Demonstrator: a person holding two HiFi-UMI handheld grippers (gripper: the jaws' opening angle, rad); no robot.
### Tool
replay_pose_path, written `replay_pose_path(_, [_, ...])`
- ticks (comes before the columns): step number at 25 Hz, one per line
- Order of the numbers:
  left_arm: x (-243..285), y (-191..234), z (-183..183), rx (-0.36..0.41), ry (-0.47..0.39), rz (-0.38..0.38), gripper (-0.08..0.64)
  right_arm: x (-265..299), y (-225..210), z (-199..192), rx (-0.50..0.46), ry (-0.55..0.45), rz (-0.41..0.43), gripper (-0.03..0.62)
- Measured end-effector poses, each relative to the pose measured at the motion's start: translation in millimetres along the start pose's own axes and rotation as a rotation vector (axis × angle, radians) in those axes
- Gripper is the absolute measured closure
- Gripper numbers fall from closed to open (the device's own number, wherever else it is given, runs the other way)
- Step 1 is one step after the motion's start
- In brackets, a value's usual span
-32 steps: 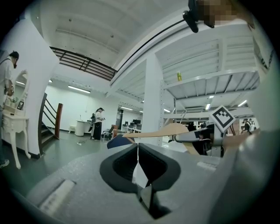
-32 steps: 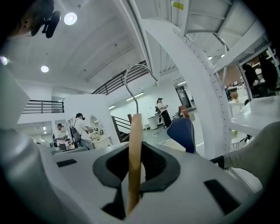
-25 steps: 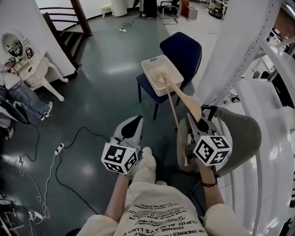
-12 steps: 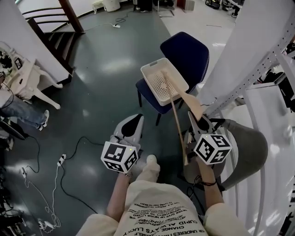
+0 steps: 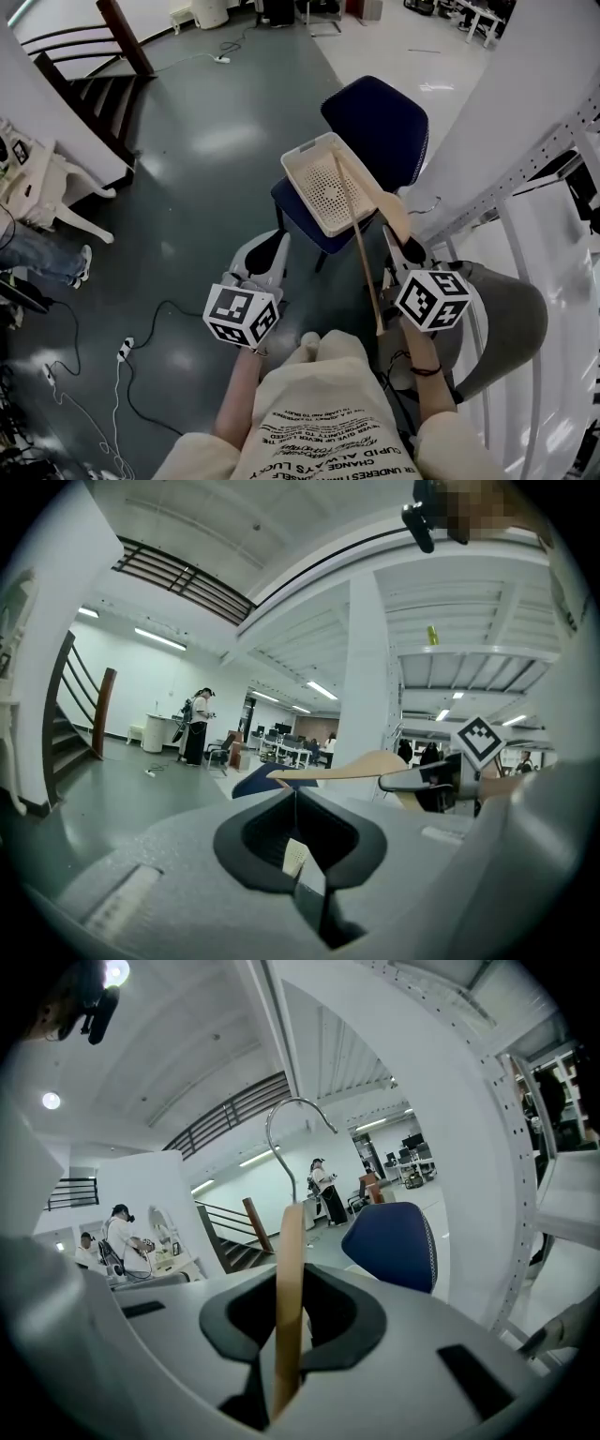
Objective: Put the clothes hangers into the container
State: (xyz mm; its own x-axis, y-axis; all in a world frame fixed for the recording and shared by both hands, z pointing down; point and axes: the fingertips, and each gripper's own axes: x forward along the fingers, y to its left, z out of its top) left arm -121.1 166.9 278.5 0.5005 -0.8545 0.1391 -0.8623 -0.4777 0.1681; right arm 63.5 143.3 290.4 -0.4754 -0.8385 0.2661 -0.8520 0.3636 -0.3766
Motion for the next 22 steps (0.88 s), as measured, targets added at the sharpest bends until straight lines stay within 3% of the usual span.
replay_pose_path(10, [56.6, 34.3, -7.3, -0.047, 0.033, -0.011, 0.537, 58.2, -32.6, 9.1, 0.017, 0.039, -0.028, 0.54])
replay_pose_path(22, [177.4, 96.3, -22.4, -0.148, 0.117, 0.02, 0.537, 183.3, -87.7, 26.7, 0.028, 0.154, 0.01, 0.54])
